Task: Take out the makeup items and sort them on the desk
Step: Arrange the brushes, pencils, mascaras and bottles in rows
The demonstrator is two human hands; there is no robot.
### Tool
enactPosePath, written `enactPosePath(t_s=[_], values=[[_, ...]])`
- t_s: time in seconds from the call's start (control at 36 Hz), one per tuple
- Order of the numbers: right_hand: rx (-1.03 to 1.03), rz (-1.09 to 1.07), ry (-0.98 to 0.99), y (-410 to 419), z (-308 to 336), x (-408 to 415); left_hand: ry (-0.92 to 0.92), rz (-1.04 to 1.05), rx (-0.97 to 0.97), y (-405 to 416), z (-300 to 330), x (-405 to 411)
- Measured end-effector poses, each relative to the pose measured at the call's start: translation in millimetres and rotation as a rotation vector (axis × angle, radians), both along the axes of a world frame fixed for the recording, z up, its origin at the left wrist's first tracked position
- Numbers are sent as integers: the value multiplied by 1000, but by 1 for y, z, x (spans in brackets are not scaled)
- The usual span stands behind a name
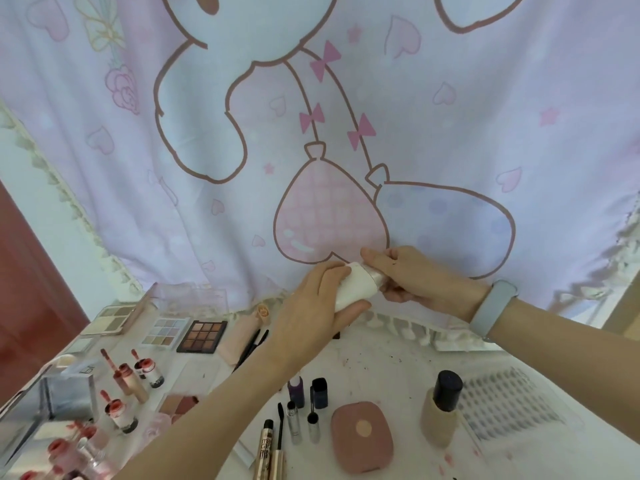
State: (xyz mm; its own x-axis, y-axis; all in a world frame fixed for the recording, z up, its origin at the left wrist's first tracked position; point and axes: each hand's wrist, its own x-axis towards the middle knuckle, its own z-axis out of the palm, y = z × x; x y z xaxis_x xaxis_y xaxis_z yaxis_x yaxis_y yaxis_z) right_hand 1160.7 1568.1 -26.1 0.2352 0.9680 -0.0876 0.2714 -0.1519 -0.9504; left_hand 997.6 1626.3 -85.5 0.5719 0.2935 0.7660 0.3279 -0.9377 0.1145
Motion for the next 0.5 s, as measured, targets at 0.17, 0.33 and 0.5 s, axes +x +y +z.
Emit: enactPosePath(t_s=[0.17,0.33,0.5], values=[[169,-52,-66,-1,-5,-11,-88,21,-395,-9,14,-9],[367,164,-326,-1,3,-8,-429,-72,-1128,5,31,0],[296,140,141,-1,-1,-7,-384,-139,-1200,11,35,-6]])
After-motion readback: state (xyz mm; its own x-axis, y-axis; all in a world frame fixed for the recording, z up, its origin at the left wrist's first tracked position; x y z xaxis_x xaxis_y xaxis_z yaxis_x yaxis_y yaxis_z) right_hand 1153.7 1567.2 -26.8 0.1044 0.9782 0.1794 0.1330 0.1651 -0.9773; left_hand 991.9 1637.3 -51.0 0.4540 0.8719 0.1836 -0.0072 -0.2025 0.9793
